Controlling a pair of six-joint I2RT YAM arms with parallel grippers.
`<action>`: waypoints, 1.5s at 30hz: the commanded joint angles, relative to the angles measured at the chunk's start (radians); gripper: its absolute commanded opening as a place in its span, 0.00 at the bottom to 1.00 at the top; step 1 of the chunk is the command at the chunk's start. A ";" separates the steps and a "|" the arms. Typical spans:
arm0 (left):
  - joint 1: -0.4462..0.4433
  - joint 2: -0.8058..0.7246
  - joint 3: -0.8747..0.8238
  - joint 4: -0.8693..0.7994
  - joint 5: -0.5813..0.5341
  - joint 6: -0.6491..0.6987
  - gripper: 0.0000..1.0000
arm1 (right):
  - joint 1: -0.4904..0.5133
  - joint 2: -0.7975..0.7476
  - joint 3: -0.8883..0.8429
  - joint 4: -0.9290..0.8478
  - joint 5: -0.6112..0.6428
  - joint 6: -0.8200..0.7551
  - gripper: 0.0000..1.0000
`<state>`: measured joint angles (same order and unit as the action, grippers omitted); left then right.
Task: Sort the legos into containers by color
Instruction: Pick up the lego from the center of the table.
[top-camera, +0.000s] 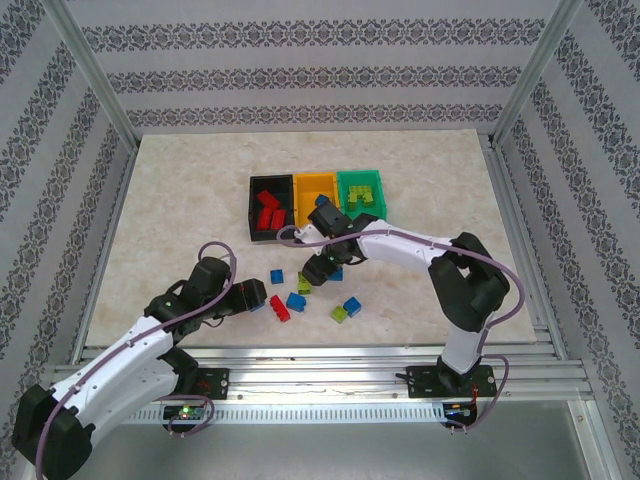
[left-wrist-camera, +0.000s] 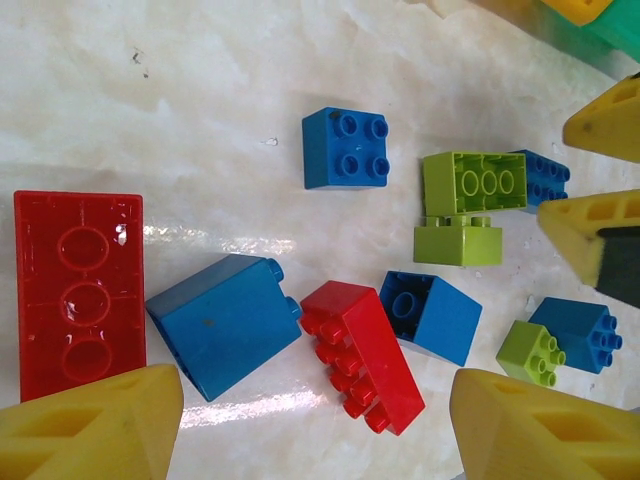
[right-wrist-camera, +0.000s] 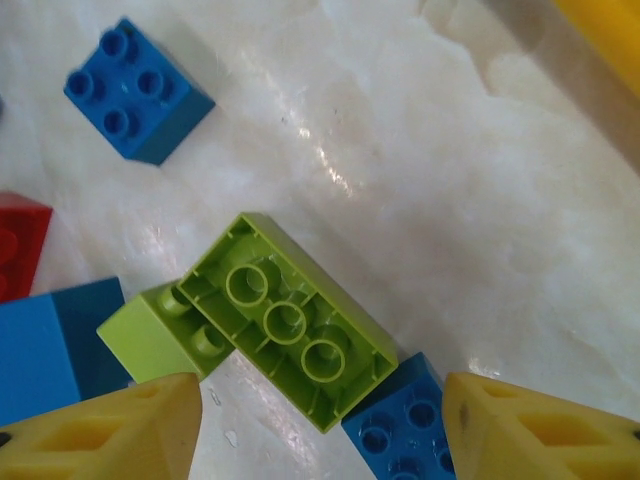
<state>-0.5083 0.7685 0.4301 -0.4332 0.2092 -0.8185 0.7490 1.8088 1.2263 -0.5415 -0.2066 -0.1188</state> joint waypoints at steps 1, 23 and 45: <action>0.009 -0.015 -0.019 -0.001 -0.009 -0.015 0.71 | 0.009 0.022 0.056 -0.070 0.009 -0.121 0.68; 0.010 -0.022 -0.017 -0.038 -0.002 -0.033 0.72 | 0.022 0.227 0.286 -0.327 0.068 -0.287 0.70; 0.010 0.019 0.028 -0.030 -0.003 -0.019 0.72 | 0.027 0.350 0.398 -0.364 0.002 -0.266 0.50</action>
<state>-0.5083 0.7750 0.4229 -0.4568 0.2092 -0.8429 0.7750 2.1311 1.6020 -0.8730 -0.1772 -0.3954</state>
